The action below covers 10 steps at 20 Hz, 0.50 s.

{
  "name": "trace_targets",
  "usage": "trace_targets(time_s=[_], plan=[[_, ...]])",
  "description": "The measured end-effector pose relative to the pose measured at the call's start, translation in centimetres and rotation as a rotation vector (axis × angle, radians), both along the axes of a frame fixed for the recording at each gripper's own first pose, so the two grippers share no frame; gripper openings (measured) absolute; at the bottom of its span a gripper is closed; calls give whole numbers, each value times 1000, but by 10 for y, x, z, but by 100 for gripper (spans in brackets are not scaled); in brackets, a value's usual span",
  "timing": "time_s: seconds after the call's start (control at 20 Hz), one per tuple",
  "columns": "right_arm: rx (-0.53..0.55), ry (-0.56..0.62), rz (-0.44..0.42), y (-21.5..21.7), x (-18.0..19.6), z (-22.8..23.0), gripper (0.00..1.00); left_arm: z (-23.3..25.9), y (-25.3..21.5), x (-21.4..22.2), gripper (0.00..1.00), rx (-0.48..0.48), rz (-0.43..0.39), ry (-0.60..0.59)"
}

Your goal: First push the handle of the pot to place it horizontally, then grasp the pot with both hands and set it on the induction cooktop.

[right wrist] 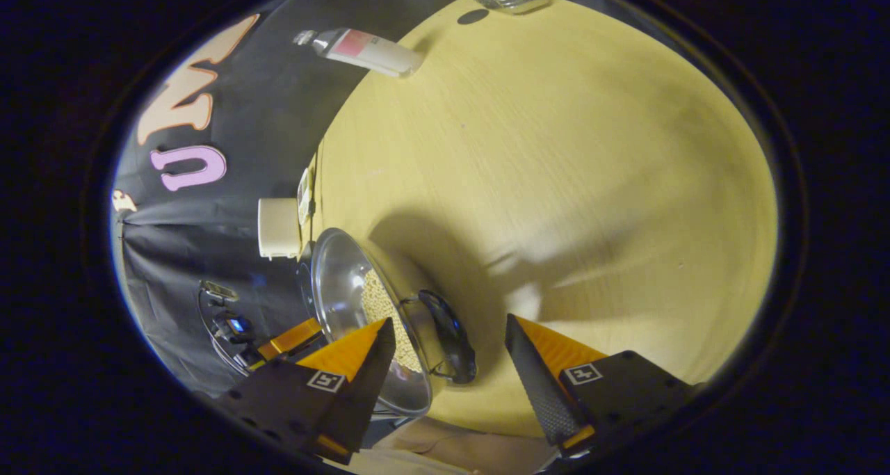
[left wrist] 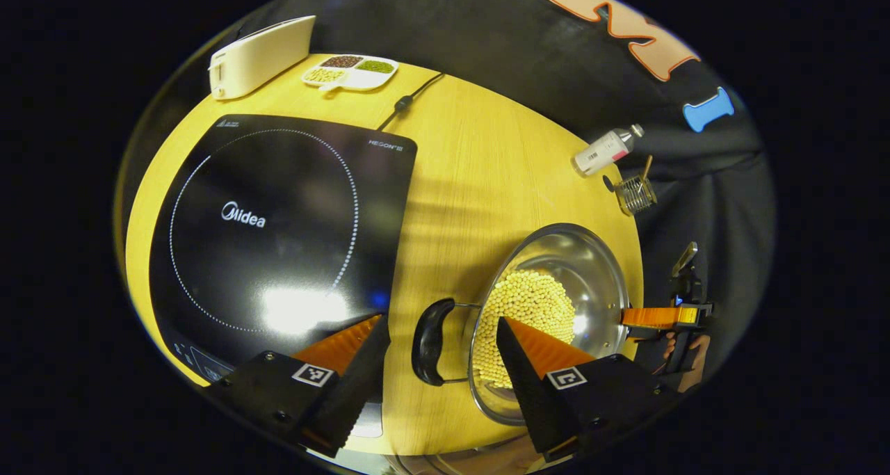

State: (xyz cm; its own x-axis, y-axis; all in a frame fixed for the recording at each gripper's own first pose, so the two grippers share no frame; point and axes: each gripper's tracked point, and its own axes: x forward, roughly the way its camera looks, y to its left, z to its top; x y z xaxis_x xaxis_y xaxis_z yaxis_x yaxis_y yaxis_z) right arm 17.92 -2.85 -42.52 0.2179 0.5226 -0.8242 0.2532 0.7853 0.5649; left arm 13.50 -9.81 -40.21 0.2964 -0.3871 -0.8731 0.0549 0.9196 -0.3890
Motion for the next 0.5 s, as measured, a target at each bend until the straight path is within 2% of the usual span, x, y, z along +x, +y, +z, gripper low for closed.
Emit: trace_targets(time_s=[0.1, 0.15, 0.2, 0.4, 0.45, 0.5], plan=[[6, 9, 14, 6, 1, -3, 73, -4, -8, -3, 95, -2, -27, 27], [11, 13, 22, 8, 0, -5, 93, -6, -12, -3, 95, -6, -34, 37], [13, 14, 28, 9, -1, -5, 83, -9, -13, -3, 95, 11, -43, 45], [-6, 36, 61, 9, -8, -15, 82, -24, -14, -5, 95, 30, -47, 98], [-25, 41, 74, 7, -10, -20, 72, -27, -11, -5, 89, 43, -48, 104], [3, 40, 75, 12, -8, -16, 82, -29, -9, -3, 88, 52, -40, 111]])
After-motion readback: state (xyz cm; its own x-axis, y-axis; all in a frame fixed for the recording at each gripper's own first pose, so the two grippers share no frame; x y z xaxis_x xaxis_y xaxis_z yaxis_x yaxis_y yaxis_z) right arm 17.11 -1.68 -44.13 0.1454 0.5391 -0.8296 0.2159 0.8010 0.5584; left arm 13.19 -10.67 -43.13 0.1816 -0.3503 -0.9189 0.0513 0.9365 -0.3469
